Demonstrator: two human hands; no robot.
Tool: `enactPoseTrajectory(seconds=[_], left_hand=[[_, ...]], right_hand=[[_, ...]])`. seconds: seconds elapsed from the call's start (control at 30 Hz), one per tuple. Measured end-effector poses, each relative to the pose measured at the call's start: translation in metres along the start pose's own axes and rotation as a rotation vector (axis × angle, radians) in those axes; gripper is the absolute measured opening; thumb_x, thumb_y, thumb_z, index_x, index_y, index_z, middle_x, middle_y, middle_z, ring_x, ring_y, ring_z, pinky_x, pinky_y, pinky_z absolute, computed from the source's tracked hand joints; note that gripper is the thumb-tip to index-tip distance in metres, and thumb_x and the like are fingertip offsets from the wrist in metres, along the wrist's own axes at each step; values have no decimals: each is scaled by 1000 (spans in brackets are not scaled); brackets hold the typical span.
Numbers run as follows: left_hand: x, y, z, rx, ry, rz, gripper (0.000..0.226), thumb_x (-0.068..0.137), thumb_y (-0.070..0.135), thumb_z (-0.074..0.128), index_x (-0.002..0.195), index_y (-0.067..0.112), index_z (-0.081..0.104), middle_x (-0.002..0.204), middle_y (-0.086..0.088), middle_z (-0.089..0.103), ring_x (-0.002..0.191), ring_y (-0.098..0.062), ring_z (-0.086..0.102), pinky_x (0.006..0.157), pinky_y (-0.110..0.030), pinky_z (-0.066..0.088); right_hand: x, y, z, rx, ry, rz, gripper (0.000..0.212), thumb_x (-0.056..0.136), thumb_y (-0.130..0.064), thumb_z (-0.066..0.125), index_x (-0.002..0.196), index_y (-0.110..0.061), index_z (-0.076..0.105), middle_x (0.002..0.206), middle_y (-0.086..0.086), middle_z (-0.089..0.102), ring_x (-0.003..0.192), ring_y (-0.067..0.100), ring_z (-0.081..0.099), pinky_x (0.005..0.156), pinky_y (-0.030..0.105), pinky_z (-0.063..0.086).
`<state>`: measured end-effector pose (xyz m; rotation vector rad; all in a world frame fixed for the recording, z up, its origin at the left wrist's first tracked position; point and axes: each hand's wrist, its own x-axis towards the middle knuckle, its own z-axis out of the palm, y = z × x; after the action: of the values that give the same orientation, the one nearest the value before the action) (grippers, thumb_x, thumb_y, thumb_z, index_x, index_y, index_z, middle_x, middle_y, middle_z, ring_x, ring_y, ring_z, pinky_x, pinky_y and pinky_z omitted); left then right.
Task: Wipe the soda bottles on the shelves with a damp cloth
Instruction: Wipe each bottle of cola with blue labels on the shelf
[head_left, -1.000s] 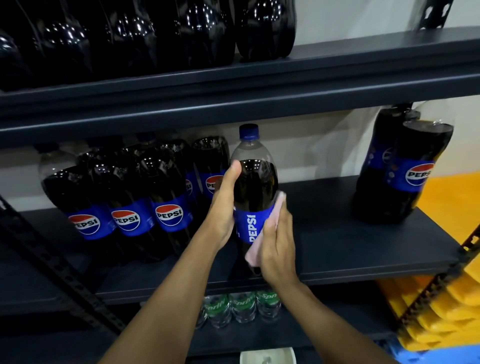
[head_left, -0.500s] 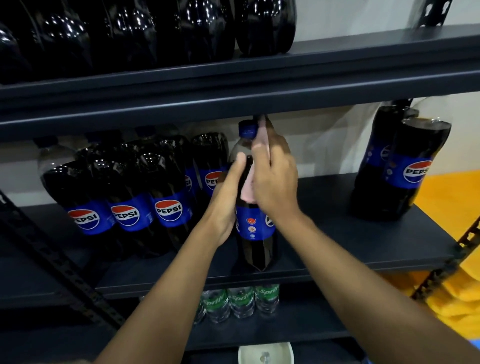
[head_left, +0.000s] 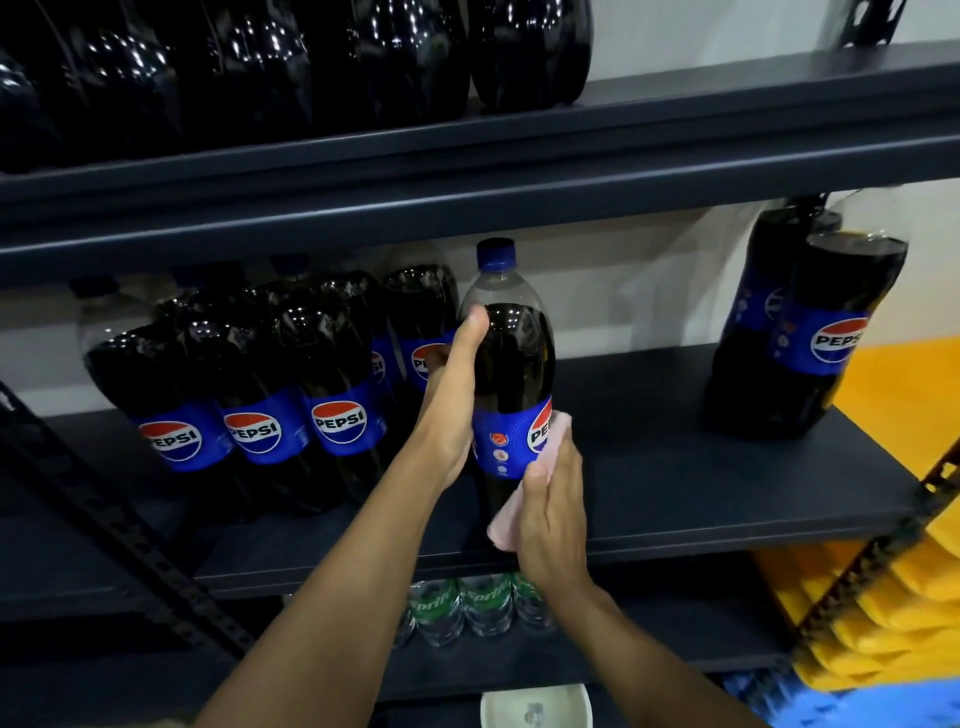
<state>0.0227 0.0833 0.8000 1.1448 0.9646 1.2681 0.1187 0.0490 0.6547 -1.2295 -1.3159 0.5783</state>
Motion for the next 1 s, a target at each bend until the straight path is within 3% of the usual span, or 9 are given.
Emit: enactPoseTrajectory(seconds=[0.13,0.2,0.3,0.4,0.53,0.63,0.7,0.87,1.0], left_hand=[[-1,3,-3,9,-32,23,75,88,73,53,139,20,66,132,1,74,124,-11,69,111,-38,48],[-1,4,-3,23,-69,44,76,89,71,48,142,20,65,136,-1,72,129,-15,66,115,-42,45],[1,5,-5,27,-41,10,77,85,79,47,137,26,69,131,-3,75,124,-21,69,116,-51,46],[4,-1,-7,42,-6,-12,89,76,97,48,136,35,69,130,-3,75,123,-26,70,114,-54,47],[4,-6,1,-37,56,-14,76,98,81,31,134,28,70,122,-9,78,113,-27,75,104,-48,56],[8,-12,2,0,65,37,78,93,88,33,143,37,63,138,5,70,130,-14,65,115,-47,47],[10,-13,2,1,102,62,73,95,84,34,137,36,69,134,10,72,128,-9,65,114,-42,45],[14,-17,3,-52,149,40,80,78,93,47,129,36,70,130,0,74,126,-20,68,116,-51,46],[12,-23,3,-46,111,11,88,83,92,47,142,28,63,134,1,73,124,-17,69,114,-47,50]], right_hand=[[35,-48,-10,90,13,-62,57,106,-55,22,161,-42,13,145,-31,35,135,-22,30,107,8,28],[64,-82,-19,112,26,-119,49,109,-46,26,158,-42,23,140,-32,39,126,-26,35,101,2,27],[108,-133,-36,49,-81,-71,34,107,-44,34,121,-37,63,106,-7,68,95,4,63,82,26,47],[129,-165,-45,22,-212,85,39,107,-36,36,80,-21,58,74,-1,62,68,15,57,63,30,39],[115,-153,-27,108,-47,-84,43,104,-42,38,72,-21,57,65,-3,60,63,13,57,62,34,42],[91,-112,-8,85,174,-298,35,107,-39,34,119,-29,66,103,0,69,95,4,63,82,27,49],[75,-84,2,39,246,-338,48,109,-37,27,153,-25,41,137,5,58,125,11,56,103,29,47],[28,-34,9,95,186,-78,49,104,-57,22,153,-55,22,133,-32,48,123,-3,53,102,25,46],[14,-1,8,340,162,292,53,98,-60,27,148,-54,43,138,-15,62,122,4,61,106,37,51]])
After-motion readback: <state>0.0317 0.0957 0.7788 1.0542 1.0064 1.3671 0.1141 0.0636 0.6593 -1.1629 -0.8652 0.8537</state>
